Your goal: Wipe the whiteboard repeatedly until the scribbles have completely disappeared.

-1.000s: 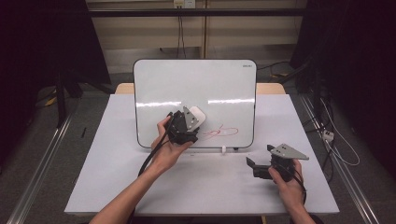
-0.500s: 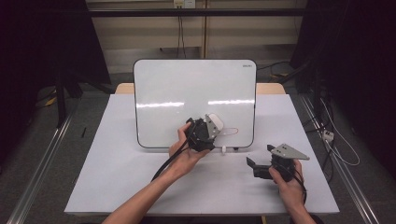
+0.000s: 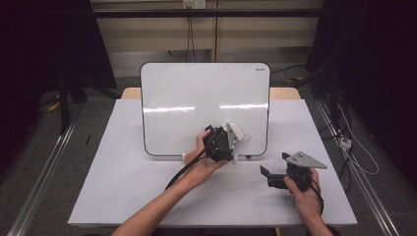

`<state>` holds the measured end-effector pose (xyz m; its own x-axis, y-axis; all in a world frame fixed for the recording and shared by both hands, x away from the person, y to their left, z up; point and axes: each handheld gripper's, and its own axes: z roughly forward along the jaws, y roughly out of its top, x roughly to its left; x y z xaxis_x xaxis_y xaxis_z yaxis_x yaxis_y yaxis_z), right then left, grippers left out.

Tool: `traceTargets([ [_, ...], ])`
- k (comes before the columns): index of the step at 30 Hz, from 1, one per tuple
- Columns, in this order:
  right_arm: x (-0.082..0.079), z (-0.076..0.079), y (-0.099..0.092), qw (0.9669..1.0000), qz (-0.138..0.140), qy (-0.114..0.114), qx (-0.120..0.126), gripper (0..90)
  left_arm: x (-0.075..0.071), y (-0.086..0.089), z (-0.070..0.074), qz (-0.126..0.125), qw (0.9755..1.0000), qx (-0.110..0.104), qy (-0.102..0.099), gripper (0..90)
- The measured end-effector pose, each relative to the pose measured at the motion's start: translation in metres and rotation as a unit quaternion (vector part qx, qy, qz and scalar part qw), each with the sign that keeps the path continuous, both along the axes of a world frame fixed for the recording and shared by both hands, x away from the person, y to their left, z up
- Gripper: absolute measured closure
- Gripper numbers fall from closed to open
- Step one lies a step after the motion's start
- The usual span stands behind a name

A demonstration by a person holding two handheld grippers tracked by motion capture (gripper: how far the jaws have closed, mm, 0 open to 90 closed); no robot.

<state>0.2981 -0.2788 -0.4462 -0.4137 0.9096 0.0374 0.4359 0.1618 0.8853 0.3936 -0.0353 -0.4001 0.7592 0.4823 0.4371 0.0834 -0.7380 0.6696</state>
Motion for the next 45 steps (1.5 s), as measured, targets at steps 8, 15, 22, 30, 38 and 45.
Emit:
traceTargets([
  [8, -0.001, 0.0, -0.001, 1.0, -0.003, -0.001, 0.0, 5.8, -0.001, 0.01, 0.001, -0.002, 0.9999, 0.0, 0.012, 29.5],
  [15, -0.001, 0.0, -0.001, 1.0, -0.003, -0.001, -0.001, 5.8, 0.002, 0.005, 0.003, 0.007, 0.9999, 0.01, 0.008, 29.8],
  [22, -0.001, 0.0, 0.0, 1.0, -0.001, -0.001, -0.001, 5.8, 0.006, -0.007, 0.011, 0.009, 0.9998, 0.014, 0.01, 29.7],
  [30, 0.0, 0.001, -0.001, 1.0, -0.001, -0.002, -0.001, 5.8, 0.007, -0.025, 0.012, -0.002, 0.9998, 0.021, -0.002, 29.8],
  [38, -0.002, 0.001, -0.002, 1.0, -0.001, -0.002, 0.001, 5.8, 0.003, -0.046, 0.01, -0.024, 0.9984, 0.05, -0.012, 29.8],
  [45, -0.004, 0.001, -0.004, 1.0, -0.003, -0.001, 0.001, 5.7, -0.005, -0.057, 0.0, -0.045, 0.9969, 0.064, -0.006, 29.9],
])
